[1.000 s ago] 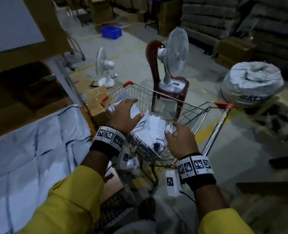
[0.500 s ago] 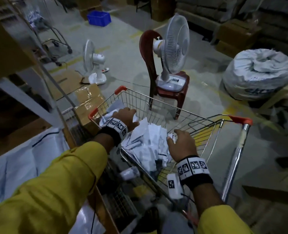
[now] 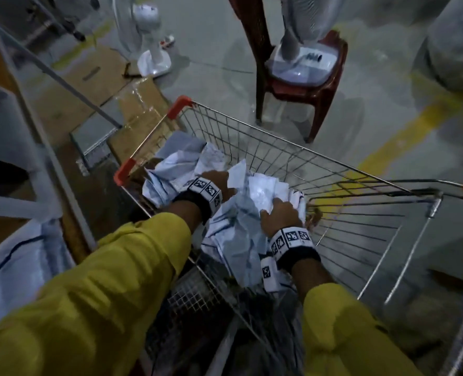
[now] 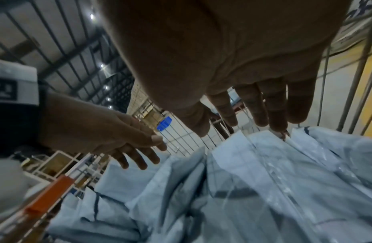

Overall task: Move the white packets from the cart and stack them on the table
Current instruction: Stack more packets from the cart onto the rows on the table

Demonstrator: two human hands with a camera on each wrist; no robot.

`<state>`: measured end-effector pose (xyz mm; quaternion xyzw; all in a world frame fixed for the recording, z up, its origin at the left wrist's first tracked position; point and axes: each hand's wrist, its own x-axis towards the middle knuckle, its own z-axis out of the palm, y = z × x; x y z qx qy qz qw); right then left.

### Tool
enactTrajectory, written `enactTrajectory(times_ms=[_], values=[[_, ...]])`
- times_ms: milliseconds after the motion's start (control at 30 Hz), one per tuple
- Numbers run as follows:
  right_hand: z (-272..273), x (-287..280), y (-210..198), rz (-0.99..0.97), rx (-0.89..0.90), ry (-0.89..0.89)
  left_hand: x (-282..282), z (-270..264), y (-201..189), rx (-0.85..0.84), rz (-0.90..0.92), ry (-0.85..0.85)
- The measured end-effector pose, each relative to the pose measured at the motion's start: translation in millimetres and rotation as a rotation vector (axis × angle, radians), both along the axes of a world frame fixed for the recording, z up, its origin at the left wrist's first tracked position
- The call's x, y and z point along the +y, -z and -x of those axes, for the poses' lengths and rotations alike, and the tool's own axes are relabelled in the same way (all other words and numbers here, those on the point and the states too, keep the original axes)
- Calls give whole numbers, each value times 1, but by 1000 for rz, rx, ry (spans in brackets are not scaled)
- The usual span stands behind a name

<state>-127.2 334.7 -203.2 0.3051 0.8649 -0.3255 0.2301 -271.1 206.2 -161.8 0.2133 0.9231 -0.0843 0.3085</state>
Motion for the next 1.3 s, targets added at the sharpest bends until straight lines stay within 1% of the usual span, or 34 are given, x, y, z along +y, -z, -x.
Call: enactTrajectory(times_ms=[133,233,367,500,567,600,667,733,800,867,967,1067,1100,1167,1200,1300], values=[[9,0,42,-16,-36,-90,8,8,49,-66,50,-40],[15,-6,66,22,-64,-123,14,9,75,-134,79,-121],[26,-14,82,54,-46,12,13,8,106,-201,129,-271],[30,-7,93,150,-5,267,8,7,122,-271,171,-343],[27,0,96,141,6,397,7,9,118,-330,184,-326],[24,4,97,114,11,431,6,10,114,-351,182,-322],[18,8,97,24,1,446,4,12,110,-353,192,-311],[15,6,98,-29,-11,402,1,11,104,-311,196,-274],[16,0,99,23,-69,335,0,9,98,-287,189,-271],[17,-9,99,68,-131,238,2,5,88,-256,181,-292],[10,-19,101,0,-111,121,1,-5,70,-186,156,-346],[7,-17,89,-20,-128,130,-7,-18,48,-47,101,-379],[5,-15,86,-14,-148,145,-8,-23,45,19,82,-362],[3,-14,70,-2,-176,159,-9,-32,22,120,43,-358],[2,-13,62,-5,-184,157,-10,-35,14,142,22,-386],[-4,-7,31,-39,-156,163,-14,-42,-16,133,-46,-511]])
